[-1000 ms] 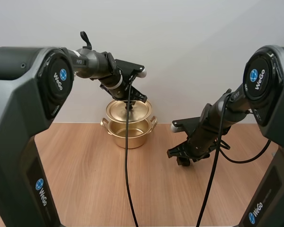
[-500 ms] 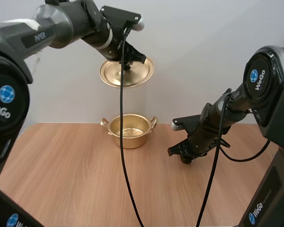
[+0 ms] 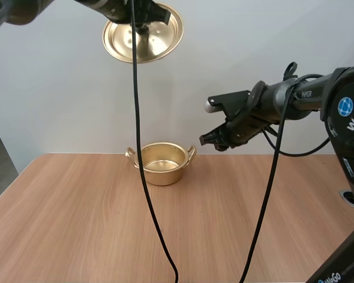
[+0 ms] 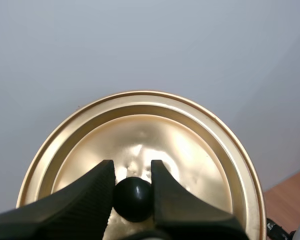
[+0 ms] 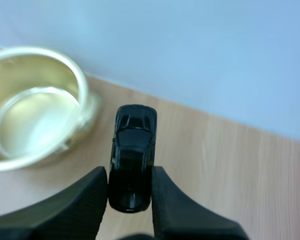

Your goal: Open the pot, put the car inside, and close it

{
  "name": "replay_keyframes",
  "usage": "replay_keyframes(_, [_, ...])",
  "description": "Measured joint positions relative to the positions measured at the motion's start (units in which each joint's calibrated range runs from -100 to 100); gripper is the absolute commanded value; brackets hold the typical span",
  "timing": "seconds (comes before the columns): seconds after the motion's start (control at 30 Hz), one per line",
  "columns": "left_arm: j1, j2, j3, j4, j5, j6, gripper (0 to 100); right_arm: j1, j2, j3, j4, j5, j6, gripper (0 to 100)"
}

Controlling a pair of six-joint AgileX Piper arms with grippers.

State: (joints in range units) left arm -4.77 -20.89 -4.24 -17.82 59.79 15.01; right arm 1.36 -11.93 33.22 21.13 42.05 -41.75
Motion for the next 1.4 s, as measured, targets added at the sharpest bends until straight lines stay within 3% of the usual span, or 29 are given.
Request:
replay_keyframes(0.33, [0.59,-1.6,-7.8,-3.1,7.9,-0.9,0,9.7,12.1,-12.2,0.0,0.0,-1.6,0])
replay_keyframes(0.5, [1.94,-1.6,-7.8,-3.0,9.3,-0.9,0,11.6,21.5,-15.6,0.8,0.2,-1.6,0])
replay_keyframes(0.63, [2.19,-1.6,-7.8,-3.1,9.3,-0.9,0,11.6,27.9,-16.7,1.1,-0.4,-1.6,0])
replay_keyframes(0.7, [2.19,-1.5,-7.8,-3.1,10.4,-0.9,0,11.6,29.6,-16.9,1.2,-1.4,-1.6,25])
replay_keyframes(0.77, [2.19,-1.4,-7.8,-3.1,10.7,-0.9,0,11.6,30.4,-16.9,1.2,-1.8,-1.6,62])
replay_keyframes(0.8, [2.19,-1.4,-7.8,-3.1,11.2,-0.9,0,11.6,30.4,-16.9,1.2,-1.6,-1.6,74])
replay_keyframes(0.83, [2.19,-1.4,-7.8,-3.1,11.4,-0.9,0,11.6,30.4,-16.9,1.2,-1.7,-1.6,78])
replay_keyframes(0.9, [2.19,-1.4,-7.8,-3.1,11.8,-0.9,0,11.6,30.4,-17.0,1.2,-1.9,-1.6,66])
replay_keyframes(1.1, [2.19,-1.3,-7.8,-3.1,11.6,-0.9,0,10.9,25.3,-17.1,1.8,-1.3,-1.3,1])
replay_keyframes(1.4, [2.19,1.3,-7.0,-4.2,20.4,-2.2,0,4.0,11.3,-14.9,1.7,10.9,0.3,0])
